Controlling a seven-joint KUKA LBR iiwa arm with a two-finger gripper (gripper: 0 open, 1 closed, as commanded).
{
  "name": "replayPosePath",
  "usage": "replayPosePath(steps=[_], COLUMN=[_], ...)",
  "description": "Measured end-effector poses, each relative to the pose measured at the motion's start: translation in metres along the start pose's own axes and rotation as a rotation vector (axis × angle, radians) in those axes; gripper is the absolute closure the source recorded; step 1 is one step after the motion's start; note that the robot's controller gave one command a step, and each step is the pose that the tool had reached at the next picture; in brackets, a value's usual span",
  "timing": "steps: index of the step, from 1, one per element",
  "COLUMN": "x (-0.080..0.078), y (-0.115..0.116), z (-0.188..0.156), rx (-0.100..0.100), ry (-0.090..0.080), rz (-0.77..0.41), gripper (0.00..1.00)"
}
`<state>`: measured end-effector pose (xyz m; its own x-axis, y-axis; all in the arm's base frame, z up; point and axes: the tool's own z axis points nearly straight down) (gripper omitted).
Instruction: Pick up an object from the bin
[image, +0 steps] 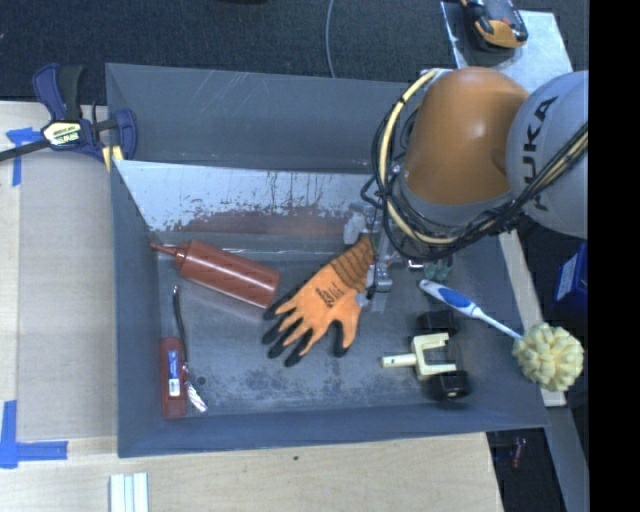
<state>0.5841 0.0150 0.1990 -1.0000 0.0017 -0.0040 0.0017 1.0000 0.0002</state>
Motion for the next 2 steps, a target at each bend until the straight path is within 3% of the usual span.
replayPosePath(steps=[1,2], x=[0.0,-0.004], y=[0.0,-0.006], z=[0.0,0.043], rx=[0.0,0.0], ry=[0.0,-0.005], rz=[0.0,0.086], gripper=[0.0,0.0])
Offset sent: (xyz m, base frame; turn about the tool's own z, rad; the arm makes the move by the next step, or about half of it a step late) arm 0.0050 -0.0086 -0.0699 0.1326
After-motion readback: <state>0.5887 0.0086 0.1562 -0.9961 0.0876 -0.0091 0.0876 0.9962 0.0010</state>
